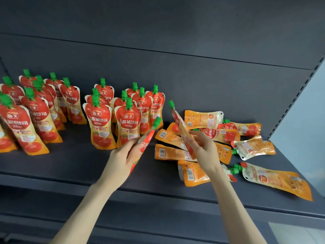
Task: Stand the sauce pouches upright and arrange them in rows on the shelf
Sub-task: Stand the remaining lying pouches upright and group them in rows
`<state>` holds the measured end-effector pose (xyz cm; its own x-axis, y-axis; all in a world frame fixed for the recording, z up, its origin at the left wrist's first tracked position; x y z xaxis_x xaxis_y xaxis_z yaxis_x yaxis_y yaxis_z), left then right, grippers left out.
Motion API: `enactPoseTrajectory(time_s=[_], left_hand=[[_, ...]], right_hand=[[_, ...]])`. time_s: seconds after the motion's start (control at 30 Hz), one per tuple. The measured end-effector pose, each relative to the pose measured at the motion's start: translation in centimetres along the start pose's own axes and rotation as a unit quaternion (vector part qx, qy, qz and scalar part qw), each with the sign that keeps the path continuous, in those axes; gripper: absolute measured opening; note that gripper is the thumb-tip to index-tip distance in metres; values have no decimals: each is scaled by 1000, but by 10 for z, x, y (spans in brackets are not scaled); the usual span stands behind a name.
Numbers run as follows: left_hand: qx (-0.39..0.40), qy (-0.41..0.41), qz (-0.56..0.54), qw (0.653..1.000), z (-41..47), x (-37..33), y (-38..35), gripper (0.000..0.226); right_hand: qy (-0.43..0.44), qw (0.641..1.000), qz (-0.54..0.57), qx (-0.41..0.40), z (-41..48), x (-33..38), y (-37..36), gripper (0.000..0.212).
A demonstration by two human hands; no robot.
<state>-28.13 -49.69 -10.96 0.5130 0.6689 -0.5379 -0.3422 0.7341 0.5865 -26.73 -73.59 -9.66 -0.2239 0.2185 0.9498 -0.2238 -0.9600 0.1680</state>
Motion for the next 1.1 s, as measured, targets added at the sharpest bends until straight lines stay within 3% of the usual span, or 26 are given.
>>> enactPoseTrajectory(time_s=[0.1, 0.27, 0.43, 0.63, 0.8, 1.1], left_hand=[[-39, 89, -44, 994, -1, -5, 6, 23], [-57, 199, -168, 964, -5, -6, 21, 21], [-67, 272, -265, 923, -9, 12, 47, 30], [-30, 238, -271, 932, -8, 51, 95, 27], [-17, 225, -272, 936, -2, 102, 137, 16], [40, 179, -293, 938, 14, 144, 128, 18]], right_hand=[[-67, 982, 164, 60, -16, 13, -7, 29], [-174, 902, 382, 100, -36, 14, -45, 20], [-147, 922, 330, 138, -48, 18, -91, 31], [-117, 936, 318, 90, -52, 28, -149, 33], [-56, 962, 264, 51, -54, 37, -194, 18], [-21, 981, 190, 25, -52, 24, -224, 32]])
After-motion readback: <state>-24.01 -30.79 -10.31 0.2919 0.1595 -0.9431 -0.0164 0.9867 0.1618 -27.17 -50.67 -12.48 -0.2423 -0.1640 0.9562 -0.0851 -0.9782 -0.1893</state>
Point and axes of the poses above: each hand's wrist, its own z-axis towards the middle knuckle, its own y-axis out of the back of the hand, x = y × z, the point moved 2 cm from there along z, towards the middle knuckle, and after that the axes turned 12 degrees about z, right-handed, at the moved point
